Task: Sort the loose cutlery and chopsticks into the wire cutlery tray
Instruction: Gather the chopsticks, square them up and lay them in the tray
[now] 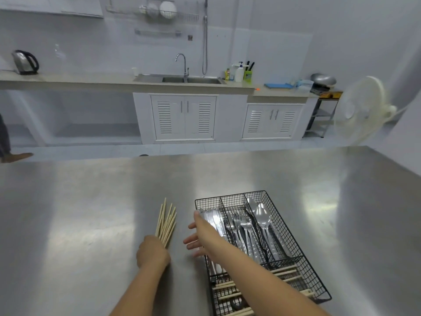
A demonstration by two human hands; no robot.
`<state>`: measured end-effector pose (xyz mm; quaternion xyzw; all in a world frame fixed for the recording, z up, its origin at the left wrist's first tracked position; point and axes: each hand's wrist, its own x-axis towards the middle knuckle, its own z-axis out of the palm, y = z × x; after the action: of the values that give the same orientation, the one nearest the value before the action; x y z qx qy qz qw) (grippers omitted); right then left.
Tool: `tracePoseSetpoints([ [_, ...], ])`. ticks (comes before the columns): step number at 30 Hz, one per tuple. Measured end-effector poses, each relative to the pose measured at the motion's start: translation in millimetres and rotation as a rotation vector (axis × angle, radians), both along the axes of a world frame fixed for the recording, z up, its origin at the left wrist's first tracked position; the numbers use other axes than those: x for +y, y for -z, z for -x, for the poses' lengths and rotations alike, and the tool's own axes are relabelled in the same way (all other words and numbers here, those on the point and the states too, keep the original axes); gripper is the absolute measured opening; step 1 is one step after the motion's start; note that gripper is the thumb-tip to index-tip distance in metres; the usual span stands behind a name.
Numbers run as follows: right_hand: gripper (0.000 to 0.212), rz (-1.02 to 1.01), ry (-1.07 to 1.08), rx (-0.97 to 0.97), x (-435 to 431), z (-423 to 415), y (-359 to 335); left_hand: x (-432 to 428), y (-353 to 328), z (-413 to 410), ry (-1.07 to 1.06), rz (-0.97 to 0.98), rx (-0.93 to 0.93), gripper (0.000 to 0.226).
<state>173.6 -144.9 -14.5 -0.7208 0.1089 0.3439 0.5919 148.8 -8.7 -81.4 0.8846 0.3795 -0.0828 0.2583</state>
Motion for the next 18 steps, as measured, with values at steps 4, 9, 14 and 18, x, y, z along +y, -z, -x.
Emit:
tracePoseSetpoints([
  [4, 0.064, -0.043, 0.055, 0.021, -8, -3, 1, -3, 4, 2, 0.017, -0.025, 0.024, 0.022],
  [9, 0.063, -0.084, 0.085, 0.035, -19, -5, 7, -3, 2, 6, 0.105, -0.069, 0.079, 0.027],
  [14, 0.062, -0.116, 0.083, 0.055, -24, -2, 6, -9, 4, 8, 0.101, -0.057, 0.117, 0.029],
  [18, 0.059, -0.140, 0.088, 0.066, -28, 0, 6, -13, 6, 16, 0.014, 0.001, 0.062, 0.026],
])
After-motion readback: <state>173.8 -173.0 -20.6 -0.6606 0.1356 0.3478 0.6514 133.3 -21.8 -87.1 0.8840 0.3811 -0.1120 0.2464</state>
